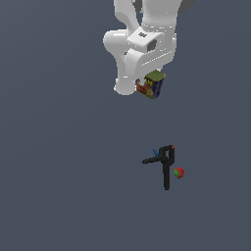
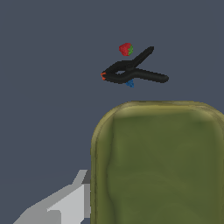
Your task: Pick up a designated object from a clutter of objects.
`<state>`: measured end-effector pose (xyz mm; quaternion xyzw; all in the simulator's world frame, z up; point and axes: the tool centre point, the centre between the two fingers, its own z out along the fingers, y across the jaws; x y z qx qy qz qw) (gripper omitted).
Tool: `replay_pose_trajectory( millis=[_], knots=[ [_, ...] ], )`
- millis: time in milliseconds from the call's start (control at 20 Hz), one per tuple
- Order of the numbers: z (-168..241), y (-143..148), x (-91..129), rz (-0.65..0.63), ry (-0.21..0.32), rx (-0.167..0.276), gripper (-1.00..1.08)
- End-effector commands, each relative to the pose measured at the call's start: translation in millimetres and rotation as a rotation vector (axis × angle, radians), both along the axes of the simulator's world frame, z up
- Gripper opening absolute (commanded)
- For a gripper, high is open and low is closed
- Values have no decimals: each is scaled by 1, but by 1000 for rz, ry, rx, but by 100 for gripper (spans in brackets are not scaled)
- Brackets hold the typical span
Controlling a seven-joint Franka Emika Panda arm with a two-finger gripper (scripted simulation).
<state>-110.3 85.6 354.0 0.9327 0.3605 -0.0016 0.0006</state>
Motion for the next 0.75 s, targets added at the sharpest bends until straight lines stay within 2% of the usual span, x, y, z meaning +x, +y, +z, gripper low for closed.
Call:
replay_pose_trajectory(
  millis=[0,350,700],
  knots=[
    [20,9,3,0,-2,1,-100],
    [52,24,8,-1,-3,2,-100],
    [62,29,10,-1,-3,2,-100]
  ],
)
